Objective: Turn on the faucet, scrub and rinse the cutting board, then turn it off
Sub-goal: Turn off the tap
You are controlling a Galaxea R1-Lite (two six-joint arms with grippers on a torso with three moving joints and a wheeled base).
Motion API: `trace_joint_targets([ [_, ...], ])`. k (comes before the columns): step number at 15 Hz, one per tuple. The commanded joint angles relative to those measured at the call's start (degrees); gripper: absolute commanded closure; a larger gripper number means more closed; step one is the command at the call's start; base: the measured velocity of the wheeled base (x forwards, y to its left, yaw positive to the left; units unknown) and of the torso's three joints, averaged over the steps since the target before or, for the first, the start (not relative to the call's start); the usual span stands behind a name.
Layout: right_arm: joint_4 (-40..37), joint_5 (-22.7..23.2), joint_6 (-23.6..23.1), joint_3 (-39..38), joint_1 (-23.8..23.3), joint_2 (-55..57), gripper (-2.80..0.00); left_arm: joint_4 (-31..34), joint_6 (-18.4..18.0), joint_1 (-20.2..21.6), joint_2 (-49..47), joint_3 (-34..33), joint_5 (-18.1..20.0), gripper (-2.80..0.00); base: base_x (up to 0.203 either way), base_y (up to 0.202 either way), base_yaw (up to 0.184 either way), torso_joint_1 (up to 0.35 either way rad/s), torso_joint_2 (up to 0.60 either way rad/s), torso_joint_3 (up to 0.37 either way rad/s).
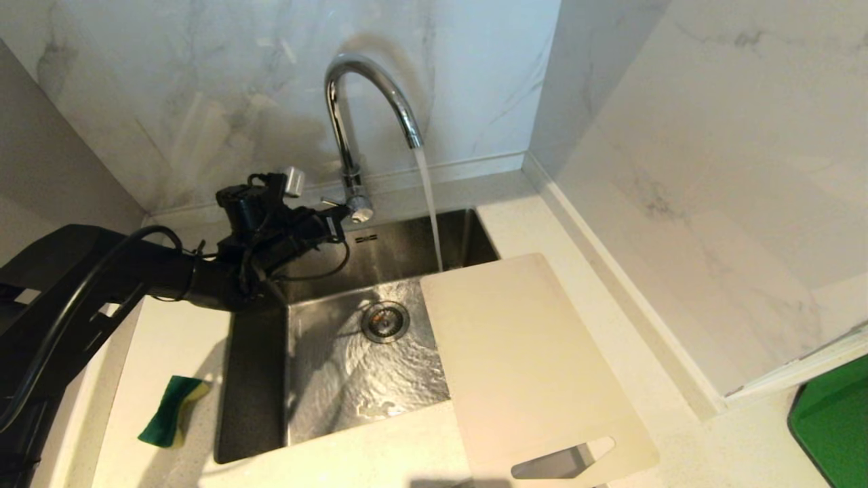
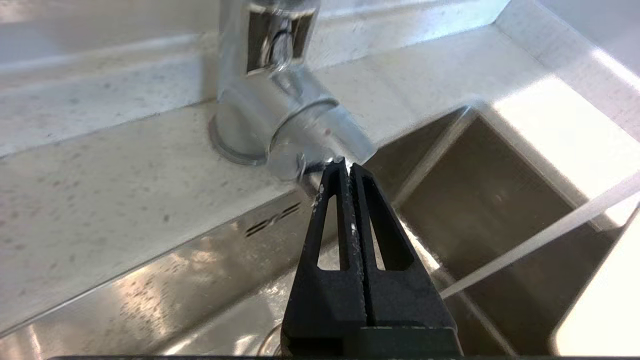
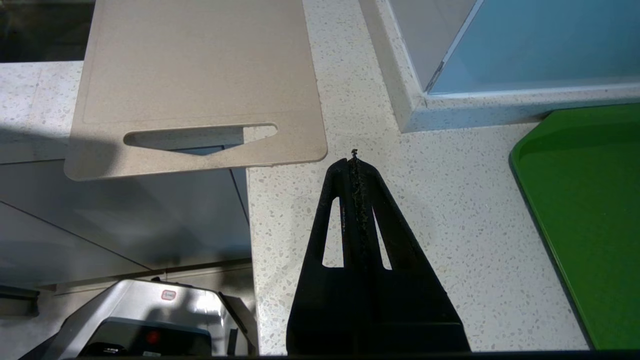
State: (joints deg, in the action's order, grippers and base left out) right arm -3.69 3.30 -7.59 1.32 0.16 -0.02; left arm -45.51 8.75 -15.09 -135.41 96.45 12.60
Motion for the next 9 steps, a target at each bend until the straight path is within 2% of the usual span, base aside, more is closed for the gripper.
trace_joint_targets([
  [1,0.00,0.04,-0.05,0.00,0.02,0.02,0.00,0.45,0.64,0.81,-0.64,1.82,0.06,0.00,0.000,0.000,0.000,0.000,0.00,0.000],
  [9,-0.09,0.04,-0.05,0.00,0.02,0.02,0.00,2.63,1.44,1.65,-2.49,5.69,-0.39,0.00,0.000,0.000,0.000,0.000,0.00,0.000],
])
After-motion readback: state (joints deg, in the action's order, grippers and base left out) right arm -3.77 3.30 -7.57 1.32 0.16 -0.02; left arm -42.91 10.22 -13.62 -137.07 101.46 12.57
